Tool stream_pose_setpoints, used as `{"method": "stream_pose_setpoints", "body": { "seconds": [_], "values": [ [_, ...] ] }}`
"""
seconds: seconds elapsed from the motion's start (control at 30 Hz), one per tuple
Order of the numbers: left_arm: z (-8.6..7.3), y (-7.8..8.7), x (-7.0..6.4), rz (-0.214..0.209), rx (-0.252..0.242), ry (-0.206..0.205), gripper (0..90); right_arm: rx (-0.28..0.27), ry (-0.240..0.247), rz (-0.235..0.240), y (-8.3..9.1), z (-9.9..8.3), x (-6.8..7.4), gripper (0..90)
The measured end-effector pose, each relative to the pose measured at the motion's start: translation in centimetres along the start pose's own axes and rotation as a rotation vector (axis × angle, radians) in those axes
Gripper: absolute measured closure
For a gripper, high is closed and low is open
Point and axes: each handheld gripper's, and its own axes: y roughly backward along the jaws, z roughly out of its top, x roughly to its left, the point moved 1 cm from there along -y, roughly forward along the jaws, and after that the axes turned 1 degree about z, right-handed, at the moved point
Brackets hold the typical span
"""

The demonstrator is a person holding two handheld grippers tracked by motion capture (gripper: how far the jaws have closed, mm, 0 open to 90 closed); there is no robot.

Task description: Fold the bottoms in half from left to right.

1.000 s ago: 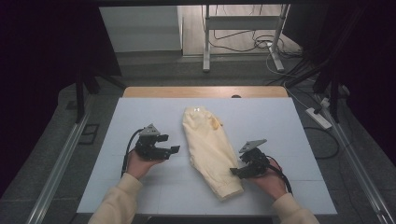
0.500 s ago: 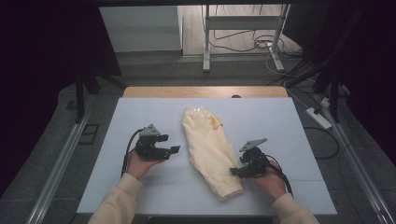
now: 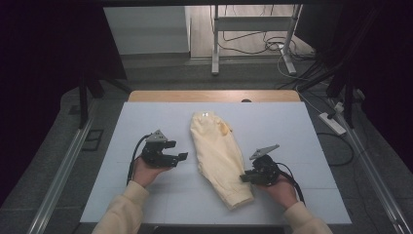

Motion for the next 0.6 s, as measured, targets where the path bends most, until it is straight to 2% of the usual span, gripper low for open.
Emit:
{"method": "stream_pose_setpoints", "body": {
  "seconds": [0.37, 0.6],
  "values": [
    [0.0, 0.0, 0.0, -0.001, -0.003, 0.002, 25.0, -0.019, -0.011, 0.024, -0.1, -0.1, 0.3, 83.6],
    [0.0, 0.0, 0.1, 0.0, -0.004, 0.003, 25.0, -0.026, -0.002, 0.074, -0.5, 0.1, 1.3, 83.8]
  ]
}}
